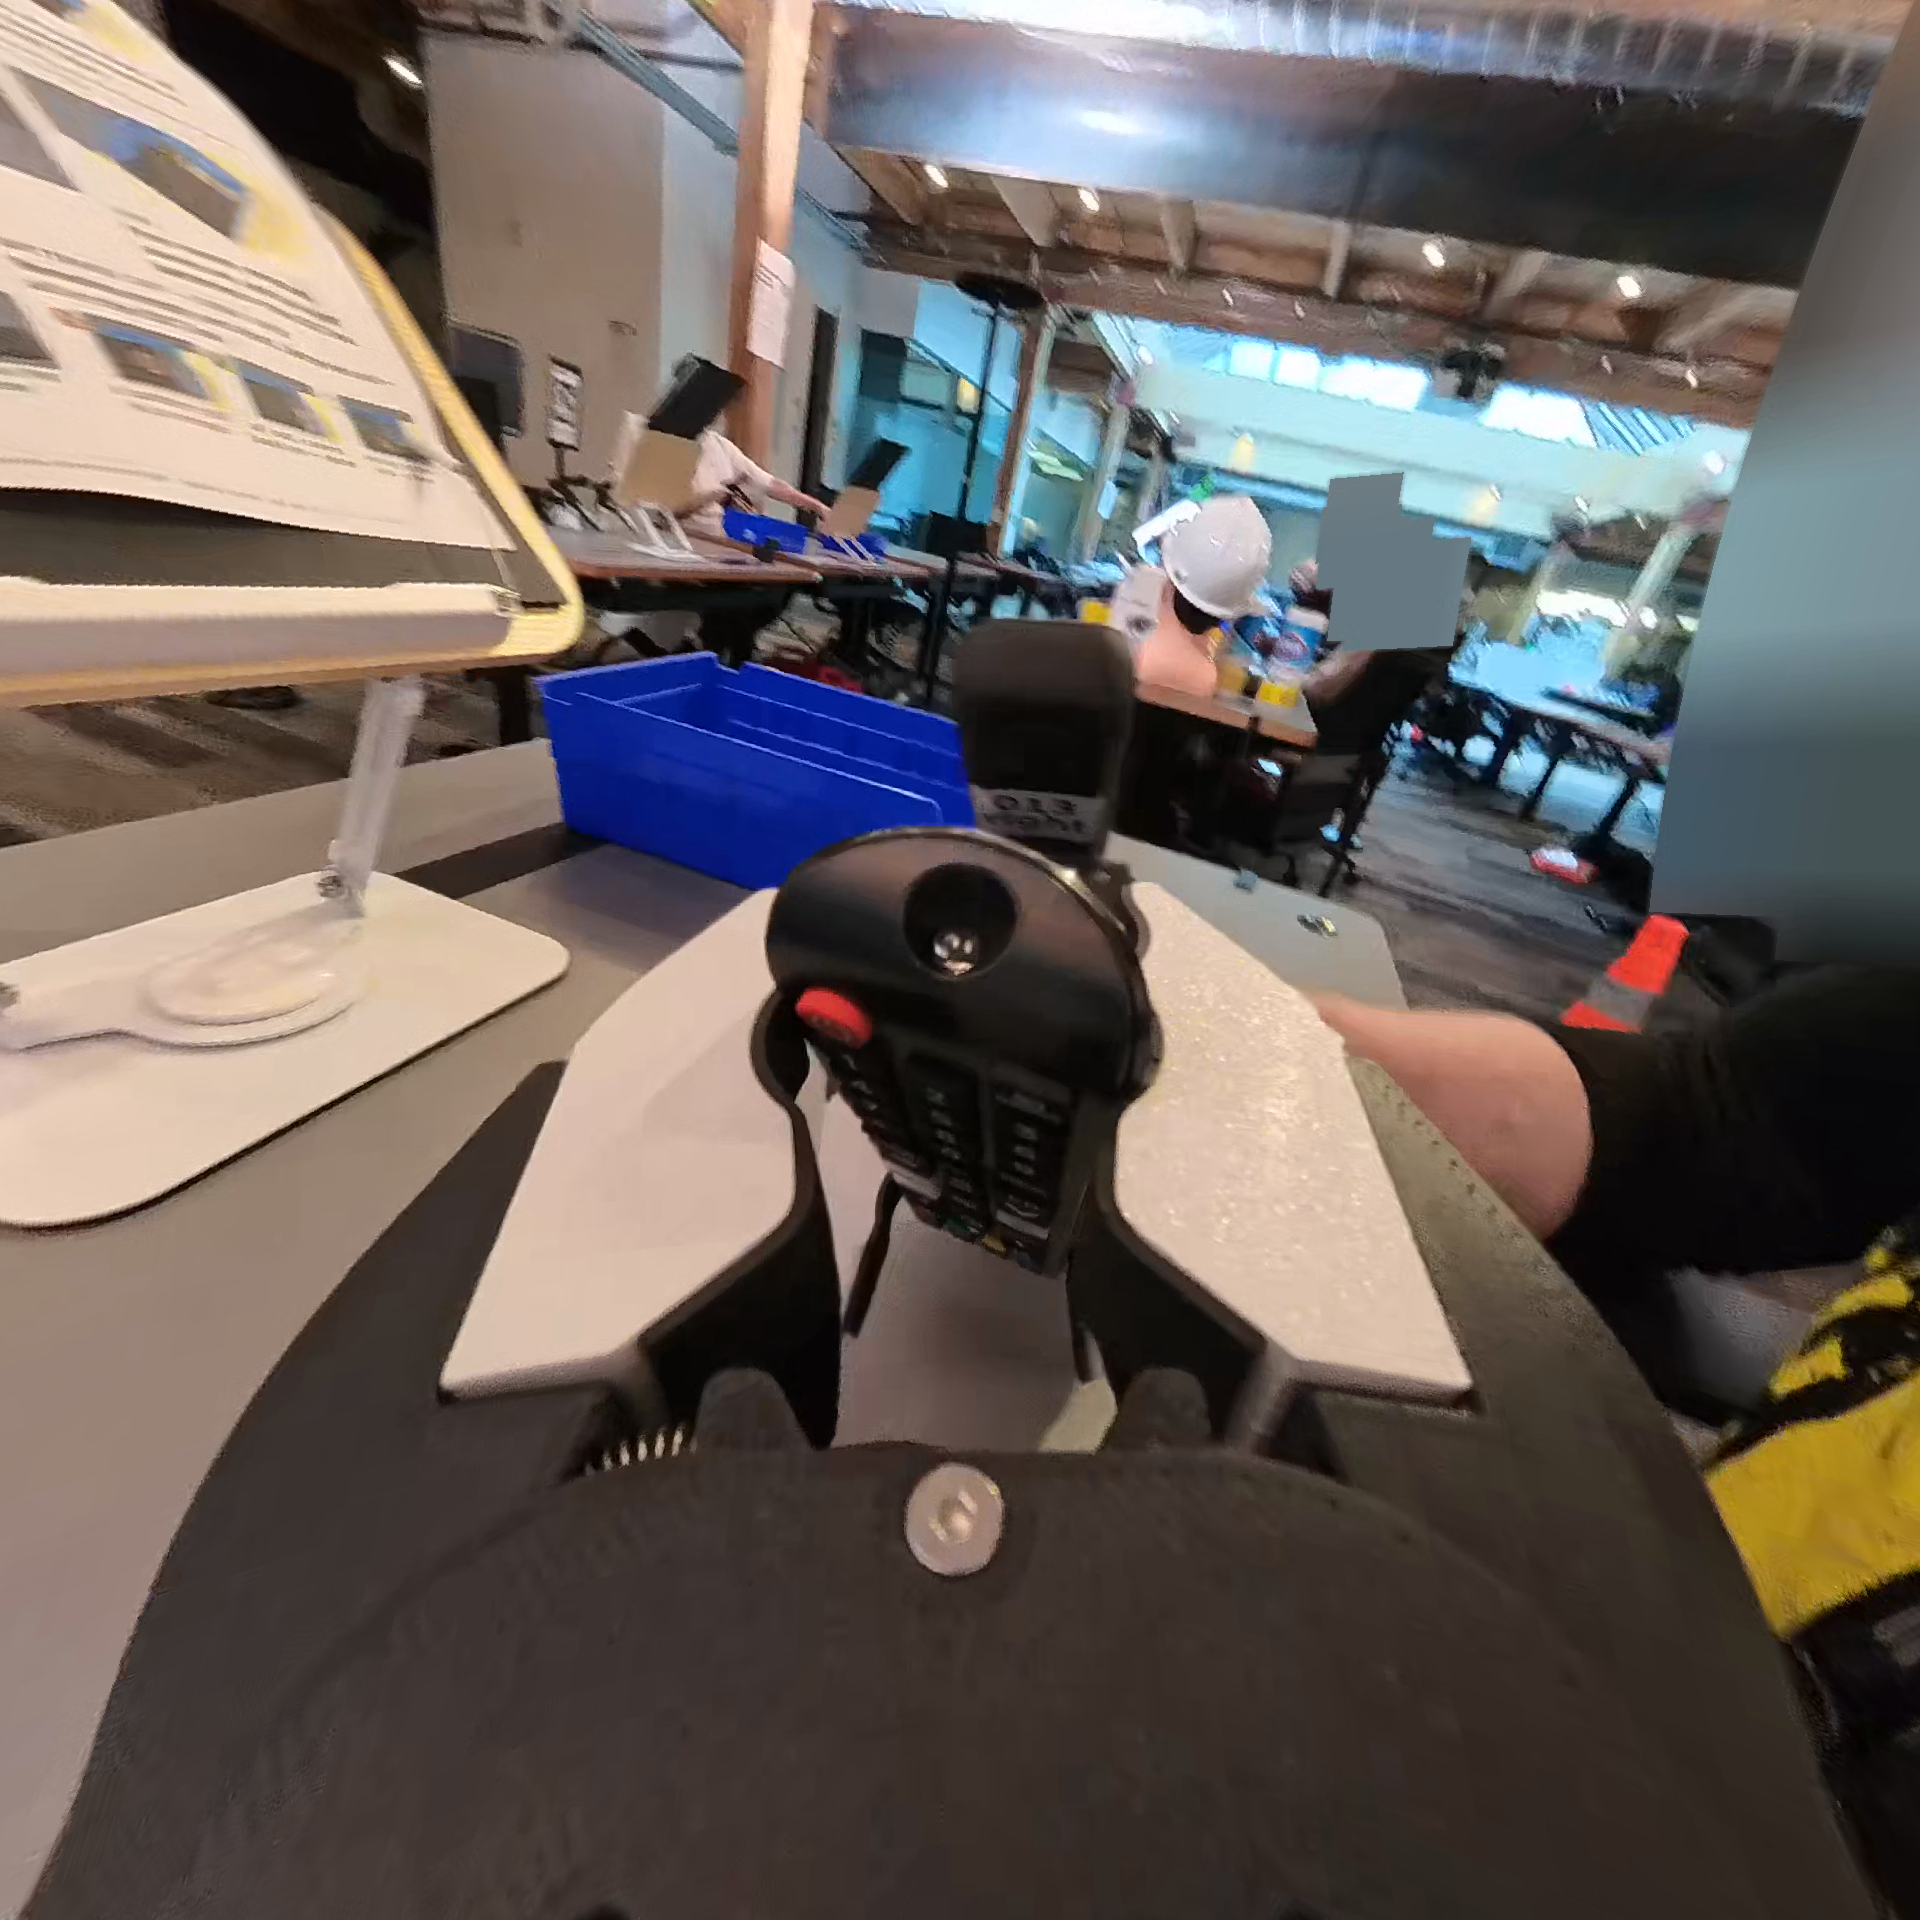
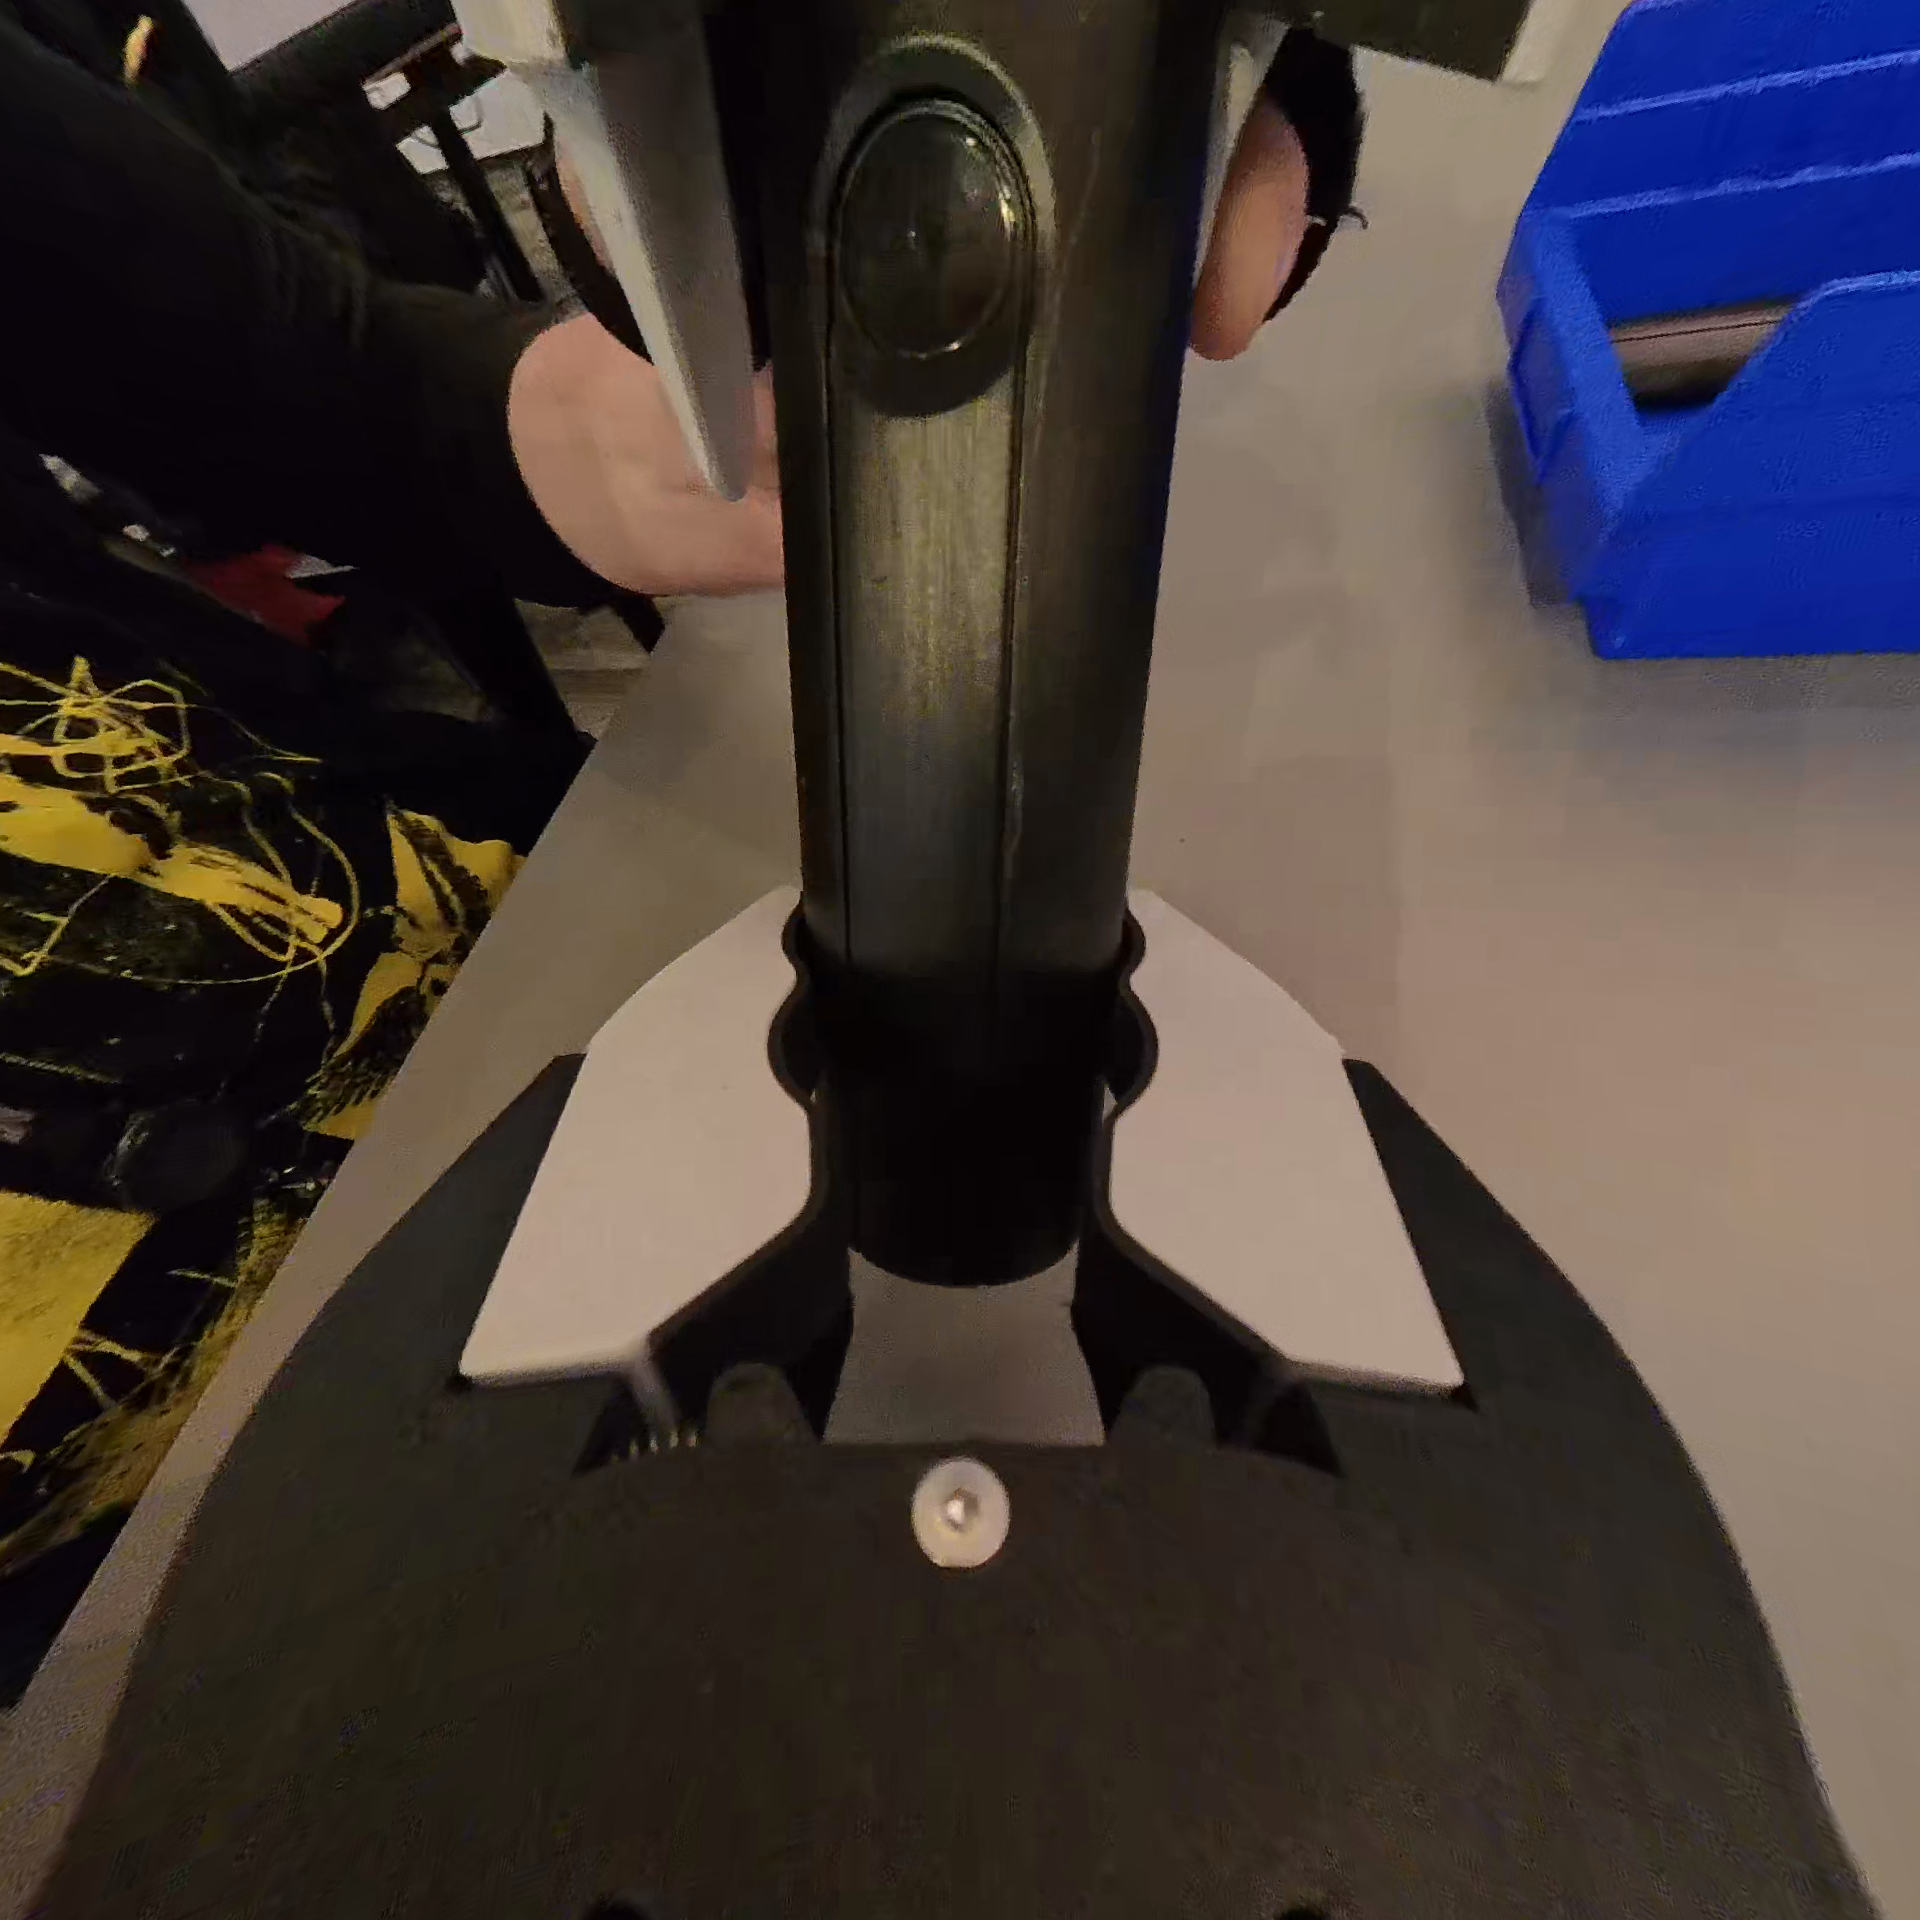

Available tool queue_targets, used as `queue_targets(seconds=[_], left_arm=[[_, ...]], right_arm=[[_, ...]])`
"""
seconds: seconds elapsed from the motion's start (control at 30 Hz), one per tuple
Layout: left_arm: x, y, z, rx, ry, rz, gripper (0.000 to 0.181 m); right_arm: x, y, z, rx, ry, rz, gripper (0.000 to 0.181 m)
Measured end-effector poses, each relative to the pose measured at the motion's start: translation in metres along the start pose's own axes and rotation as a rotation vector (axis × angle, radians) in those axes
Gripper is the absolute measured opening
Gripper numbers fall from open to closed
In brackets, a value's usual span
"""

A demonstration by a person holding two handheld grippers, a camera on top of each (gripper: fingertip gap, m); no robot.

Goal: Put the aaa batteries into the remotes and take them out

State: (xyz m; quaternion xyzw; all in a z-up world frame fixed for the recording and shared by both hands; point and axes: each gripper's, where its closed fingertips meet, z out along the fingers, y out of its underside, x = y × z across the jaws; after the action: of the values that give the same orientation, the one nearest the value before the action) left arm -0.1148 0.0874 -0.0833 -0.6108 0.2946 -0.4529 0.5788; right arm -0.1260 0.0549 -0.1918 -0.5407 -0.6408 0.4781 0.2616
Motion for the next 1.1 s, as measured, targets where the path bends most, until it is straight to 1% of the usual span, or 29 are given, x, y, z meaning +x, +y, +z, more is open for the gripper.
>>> queue_targets(seconds=[0.03,0.07,0.1,0.17,0.2,0.27,0.3,0.33,0.43,0.47,0.53,0.6,0.7,0.73,0.77,0.8,0.83,0.87,0.9,0.97,1.03,1.1], left_arm=[[-0.007,-0.001,-0.001,0.009,-0.037,-0.031,0.057],[-0.013,0.001,-0.002,0.008,-0.065,-0.069,0.056],[-0.017,0.002,-0.002,0.012,-0.075,-0.107,0.056],[-0.029,0.007,-0.004,0.019,-0.111,-0.225,0.056],[-0.031,0.01,-0.003,0.015,-0.103,-0.28,0.056],[-0.037,0.014,-0.001,0.022,-0.123,-0.345,0.056],[-0.036,0.018,0.001,0.004,-0.12,-0.363,0.056],[-0.039,0.022,0.003,-0.011,-0.152,-0.366,0.055],[-0.035,0.03,0.009,-0.07,-0.164,-0.358,0.056],[-0.035,0.031,0.009,-0.074,-0.177,-0.356,0.056],[-0.036,0.032,0.008,-0.079,-0.176,-0.36,0.055],[-0.038,0.037,0.008,-0.114,-0.203,-0.332,0.055],[-0.042,0.045,0.006,-0.118,-0.223,-0.363,0.055],[-0.046,0.047,0.004,-0.116,-0.244,-0.342,0.054],[-0.042,0.045,0.006,-0.108,-0.206,-0.349,0.049],[-0.041,0.046,0.007,-0.134,-0.209,-0.355,0.047],[-0.045,0.043,0.006,-0.144,-0.242,-0.269,0.046],[-0.049,0.041,0.004,-0.14,-0.267,-0.281,0.046],[-0.05,0.04,0.003,-0.129,-0.252,-0.313,0.046],[-0.052,0.041,-0.001,-0.106,-0.235,-0.365,0.045],[-0.057,0.039,-0.003,-0.044,-0.247,-0.407,0.045],[-0.062,0.037,-0.002,0.012,-0.252,-0.458,0.045]], right_arm=[[0.006,-0.003,-0.001,0.019,0.054,-0.009,0.052],[0.013,-0.006,-0.003,0.04,0.128,-0.026,0.058],[0.019,-0.008,-0.006,0.053,0.21,-0.066,0.067],[0.021,-0.017,-0.016,0.071,0.377,-0.226,0.065],[0.019,-0.019,-0.017,0.039,0.438,-0.299,0.067],[0.014,-0.023,-0.014,-0.039,0.511,-0.418,0.065],[0.014,-0.024,-0.012,-0.075,0.542,-0.466,0.064],[0.014,-0.026,-0.011,-0.095,0.568,-0.505,0.06],[0.016,-0.037,-0.009,-0.098,0.649,-0.59,0.062],[0.018,-0.037,-0.009,-0.12,0.679,-0.618,0.055],[0.019,-0.036,-0.008,-0.143,0.702,-0.661,0.053],[0.022,-0.032,-0.006,-0.179,0.721,-0.687,0.053],[0.022,-0.027,-0.003,-0.231,0.719,-0.701,0.051],[0.018,-0.028,-0.002,-0.218,0.713,-0.725,0.042],[0.01,-0.027,0.004,-0.21,0.669,-0.757,0.029],[0.004,-0.018,0.014,-0.248,0.631,-0.789,0.0],[0.006,-0.009,0.022,-0.284,0.641,-0.811,0.0],[0.009,-0.001,0.027,-0.314,0.632,-0.783,0.0],[0.01,-0.003,0.025,-0.295,0.634,-0.754,0.0],[0.014,-0.019,0.01,-0.216,0.675,-0.697,0.034],[0.019,-0.023,0.004,-0.19,0.676,-0.595,0.06],[0.019,-0.021,0.01,-0.213,0.687,-0.581,0.073]])
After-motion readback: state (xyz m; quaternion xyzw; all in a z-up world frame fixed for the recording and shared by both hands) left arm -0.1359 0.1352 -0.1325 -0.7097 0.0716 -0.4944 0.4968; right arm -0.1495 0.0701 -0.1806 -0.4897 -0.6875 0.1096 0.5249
